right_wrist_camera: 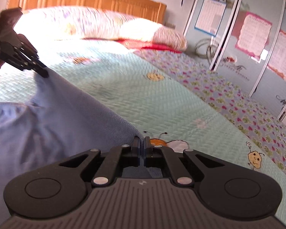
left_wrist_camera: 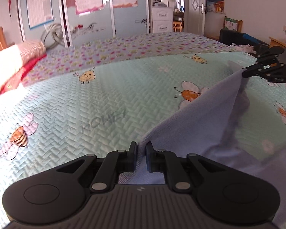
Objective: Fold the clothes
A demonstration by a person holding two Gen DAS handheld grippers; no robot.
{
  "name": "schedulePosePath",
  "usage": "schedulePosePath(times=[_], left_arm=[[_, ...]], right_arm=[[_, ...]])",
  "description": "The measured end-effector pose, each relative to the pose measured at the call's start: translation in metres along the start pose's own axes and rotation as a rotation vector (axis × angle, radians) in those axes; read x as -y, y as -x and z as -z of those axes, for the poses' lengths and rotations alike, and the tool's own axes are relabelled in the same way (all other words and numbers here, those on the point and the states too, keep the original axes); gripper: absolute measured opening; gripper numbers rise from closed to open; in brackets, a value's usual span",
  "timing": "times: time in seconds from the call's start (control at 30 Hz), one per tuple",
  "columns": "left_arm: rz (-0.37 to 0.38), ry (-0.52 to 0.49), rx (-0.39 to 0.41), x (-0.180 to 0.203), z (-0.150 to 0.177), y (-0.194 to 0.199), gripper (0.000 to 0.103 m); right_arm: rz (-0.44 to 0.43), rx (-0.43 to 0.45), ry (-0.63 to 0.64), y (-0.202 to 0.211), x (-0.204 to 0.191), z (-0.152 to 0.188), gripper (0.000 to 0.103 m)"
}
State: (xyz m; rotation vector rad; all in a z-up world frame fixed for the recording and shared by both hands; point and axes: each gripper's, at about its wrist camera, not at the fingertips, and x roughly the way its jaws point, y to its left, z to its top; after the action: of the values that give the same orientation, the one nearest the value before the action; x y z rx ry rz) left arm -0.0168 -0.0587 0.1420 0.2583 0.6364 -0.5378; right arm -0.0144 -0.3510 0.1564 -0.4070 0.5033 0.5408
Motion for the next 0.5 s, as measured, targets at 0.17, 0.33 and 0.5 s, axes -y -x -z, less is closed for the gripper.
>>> schedulePosePath(times=[0.17, 0.33, 0.5], left_arm=[[-0.022, 0.001, 0.020, 0.019, 0.031, 0.040, 0.010], [-0.031, 0.030, 0.024, 0.034, 0.070, 0.069, 0.010], [-0.036, 0.056, 0.044, 0.048, 0.103, 0.088, 0.010]], right_arm=[[0.005, 0.041, 0.025, 0.060, -0.053, 0.015, 0.001], [0.003, 0.042, 0.088, 0.103, -0.120, 0.036, 0.001], [0.020, 0.019, 0.074, 0.131, -0.171, 0.059, 0.001]])
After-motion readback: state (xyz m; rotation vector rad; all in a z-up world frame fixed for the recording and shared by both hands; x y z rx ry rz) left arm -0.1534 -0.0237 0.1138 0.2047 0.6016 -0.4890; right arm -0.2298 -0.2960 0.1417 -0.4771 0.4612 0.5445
